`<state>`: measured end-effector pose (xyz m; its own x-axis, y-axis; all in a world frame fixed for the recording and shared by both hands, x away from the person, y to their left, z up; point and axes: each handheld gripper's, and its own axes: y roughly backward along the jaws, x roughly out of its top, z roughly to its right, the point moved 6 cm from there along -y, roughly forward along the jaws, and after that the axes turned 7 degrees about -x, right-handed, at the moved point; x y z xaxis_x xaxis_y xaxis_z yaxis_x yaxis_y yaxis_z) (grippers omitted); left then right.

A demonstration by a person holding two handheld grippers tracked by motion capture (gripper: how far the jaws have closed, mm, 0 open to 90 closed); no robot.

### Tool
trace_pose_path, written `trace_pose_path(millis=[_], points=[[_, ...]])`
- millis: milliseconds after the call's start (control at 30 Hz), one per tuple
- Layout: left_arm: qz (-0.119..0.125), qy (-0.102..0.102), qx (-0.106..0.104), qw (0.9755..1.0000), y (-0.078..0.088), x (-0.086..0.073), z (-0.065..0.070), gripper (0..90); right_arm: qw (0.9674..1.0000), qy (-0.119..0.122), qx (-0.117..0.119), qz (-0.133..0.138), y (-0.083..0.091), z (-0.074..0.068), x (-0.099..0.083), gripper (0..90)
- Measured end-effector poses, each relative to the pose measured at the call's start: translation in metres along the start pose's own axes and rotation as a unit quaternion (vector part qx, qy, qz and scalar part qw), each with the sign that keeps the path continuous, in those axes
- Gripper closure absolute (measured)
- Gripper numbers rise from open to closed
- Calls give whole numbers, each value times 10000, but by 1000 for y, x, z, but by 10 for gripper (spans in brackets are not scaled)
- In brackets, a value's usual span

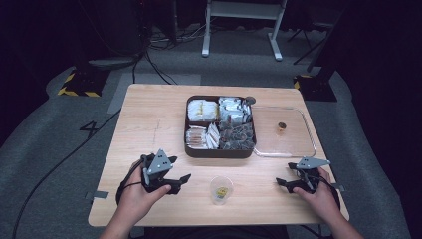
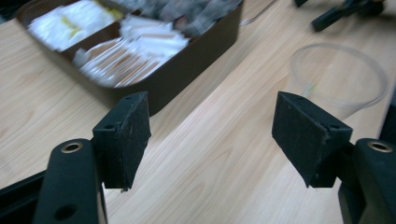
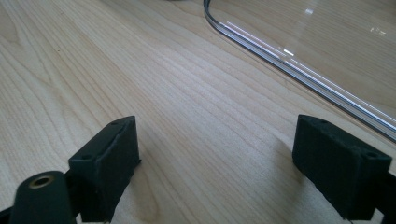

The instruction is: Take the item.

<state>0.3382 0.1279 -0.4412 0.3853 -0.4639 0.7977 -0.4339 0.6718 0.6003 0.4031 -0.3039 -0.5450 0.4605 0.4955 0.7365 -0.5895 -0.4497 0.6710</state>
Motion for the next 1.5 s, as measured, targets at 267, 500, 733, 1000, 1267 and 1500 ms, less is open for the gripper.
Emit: trace_pose_path(millis=[267, 500, 733, 1000, 1267, 1500], points=[[-244, 344, 244, 9988, 1, -33, -27, 284, 10000, -1, 0, 1, 0, 0, 0, 148], [-432, 478, 418, 9971, -2, -57, -42, 276, 10000, 3, -1, 0, 0, 0, 0, 148], [-681, 667, 510, 9941, -9, -78, -53, 271, 10000, -1, 1, 1, 0, 0, 0, 148], [-958, 806, 629, 9901, -13, -98, -64, 245, 10000, 2, 1, 0, 0, 0, 0, 148], [-972, 1034, 823, 9864, -18, -111, -74, 156, 10000, -2, 2, 1, 0, 0, 0, 148], [-769, 1079, 865, 9874, -22, -113, -77, 79, 10000, -1, 1, 1, 0, 0, 0, 148]])
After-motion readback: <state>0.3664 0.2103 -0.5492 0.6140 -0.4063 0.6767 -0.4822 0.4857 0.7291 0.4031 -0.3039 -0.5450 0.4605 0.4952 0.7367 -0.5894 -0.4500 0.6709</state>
